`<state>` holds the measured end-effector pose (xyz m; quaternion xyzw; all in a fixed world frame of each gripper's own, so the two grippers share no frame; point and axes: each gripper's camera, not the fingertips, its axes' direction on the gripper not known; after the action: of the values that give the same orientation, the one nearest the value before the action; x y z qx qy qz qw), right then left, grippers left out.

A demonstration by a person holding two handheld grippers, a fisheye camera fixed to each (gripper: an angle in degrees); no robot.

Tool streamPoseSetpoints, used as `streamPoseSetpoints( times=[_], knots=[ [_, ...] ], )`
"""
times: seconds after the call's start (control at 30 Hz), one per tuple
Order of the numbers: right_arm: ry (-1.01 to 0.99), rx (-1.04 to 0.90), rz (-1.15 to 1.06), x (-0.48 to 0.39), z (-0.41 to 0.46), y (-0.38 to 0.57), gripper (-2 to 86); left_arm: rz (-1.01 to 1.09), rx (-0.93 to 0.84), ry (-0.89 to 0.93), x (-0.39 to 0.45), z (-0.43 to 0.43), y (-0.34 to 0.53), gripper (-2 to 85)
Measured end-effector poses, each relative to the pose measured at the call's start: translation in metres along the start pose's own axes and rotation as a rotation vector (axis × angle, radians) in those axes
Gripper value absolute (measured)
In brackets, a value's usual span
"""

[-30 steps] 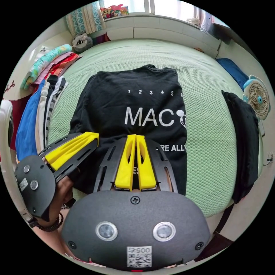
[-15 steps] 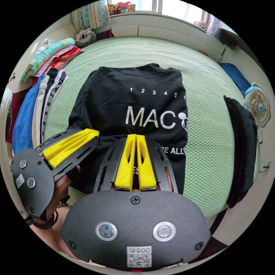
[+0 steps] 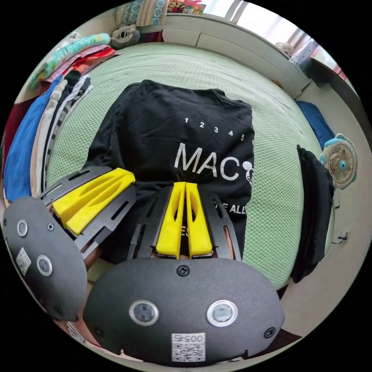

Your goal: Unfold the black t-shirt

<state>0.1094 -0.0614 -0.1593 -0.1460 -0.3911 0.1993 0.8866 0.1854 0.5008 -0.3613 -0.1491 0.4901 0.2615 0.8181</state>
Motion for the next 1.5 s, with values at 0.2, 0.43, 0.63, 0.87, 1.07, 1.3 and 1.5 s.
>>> streamPoseSetpoints(
  times=[0.2,0.43,0.63,0.87,1.07,1.3,1.5],
  knots=[
    [-0.139,-0.009,0.042,0.021,0.005,-0.003,-1.2,-0.013,0.004,0.036,-0.003,0.006,0.0,-0.1],
    [-0.087,-0.012,0.03,0.015,0.009,-0.005,-1.1,-0.02,0.004,0.05,-0.004,0.011,0.001,-0.1],
    [-0.064,-0.013,0.002,0.014,0.012,-0.005,-0.9,-0.058,-0.023,0.11,-0.012,0.015,0.0,-0.2],
    [-0.108,-0.018,0.005,0.027,0.015,-0.003,-1.0,-0.038,-0.022,0.037,-0.001,0.015,0.004,-0.1],
    [-0.227,-0.031,0.054,0.05,0.019,-0.001,-1.4,-0.017,-0.02,0.003,0.004,0.014,0.009,-0.1],
    [-0.326,-0.041,0.06,0.067,0.023,0.003,-1.5,-0.015,-0.011,0.01,0.001,0.013,0.018,-0.2],
    [-0.254,-0.018,0.034,0.059,0.018,0.011,-1.5,-0.016,0.004,0.009,-0.002,0.009,0.029,-0.2]
  ],
)
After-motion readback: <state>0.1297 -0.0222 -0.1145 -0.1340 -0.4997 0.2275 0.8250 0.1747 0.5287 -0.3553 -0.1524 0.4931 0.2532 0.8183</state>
